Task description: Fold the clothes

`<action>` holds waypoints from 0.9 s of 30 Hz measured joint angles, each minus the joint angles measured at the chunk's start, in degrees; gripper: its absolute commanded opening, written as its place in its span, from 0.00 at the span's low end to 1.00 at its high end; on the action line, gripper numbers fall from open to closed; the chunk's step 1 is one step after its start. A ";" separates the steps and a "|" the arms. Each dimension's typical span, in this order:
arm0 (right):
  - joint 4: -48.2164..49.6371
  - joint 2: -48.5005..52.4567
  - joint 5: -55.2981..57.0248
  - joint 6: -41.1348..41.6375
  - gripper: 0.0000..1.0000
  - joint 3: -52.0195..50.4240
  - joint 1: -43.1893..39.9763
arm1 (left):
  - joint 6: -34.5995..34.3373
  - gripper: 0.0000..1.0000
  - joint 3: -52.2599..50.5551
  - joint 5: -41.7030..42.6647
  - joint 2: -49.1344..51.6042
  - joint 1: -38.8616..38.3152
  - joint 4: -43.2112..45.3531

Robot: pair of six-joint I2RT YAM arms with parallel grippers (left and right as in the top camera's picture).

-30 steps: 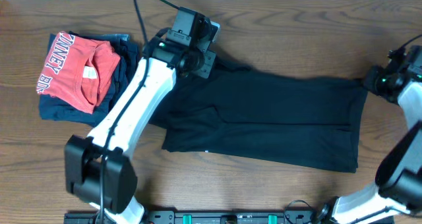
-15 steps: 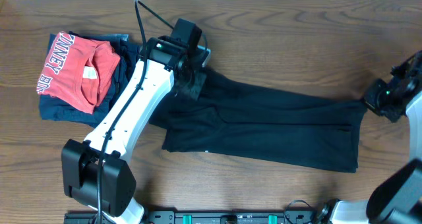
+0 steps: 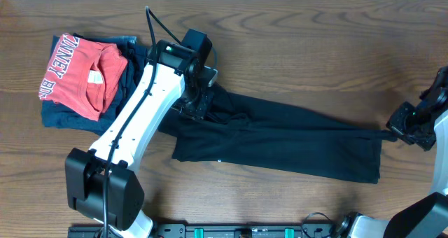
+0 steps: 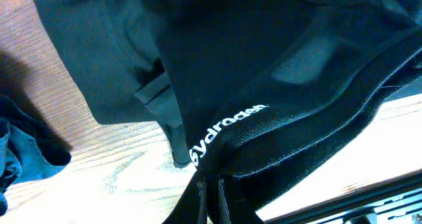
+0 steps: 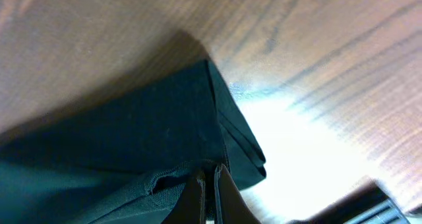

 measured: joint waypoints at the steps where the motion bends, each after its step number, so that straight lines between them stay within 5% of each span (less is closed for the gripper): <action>1: -0.28 0.00 0.28 0.00 0.04 0.00 0.00 | 0.00 0.06 0.00 -0.11 0.02 0.00 -0.02; 4: -1.88 0.00 0.74 -0.35 0.20 0.00 0.00 | 0.00 0.06 -0.11 -0.17 0.00 0.00 -0.07; 6: -2.91 0.00 1.38 -0.79 0.41 0.00 0.00 | 0.04 0.17 -0.11 -0.17 0.02 0.00 -0.07; 8: -3.06 -0.02 2.27 -1.22 0.51 0.00 0.00 | 0.07 0.25 -0.13 -0.31 0.00 0.00 -0.11; 18: 2.64 0.00 0.68 -1.68 0.72 -0.63 0.00 | 0.00 0.33 -0.15 -0.35 0.00 0.00 -0.72; 27: 12.15 3.98 -8.44 -1.55 0.66 -11.93 -2.54 | 0.00 0.33 -1.22 1.88 0.00 0.00 1.90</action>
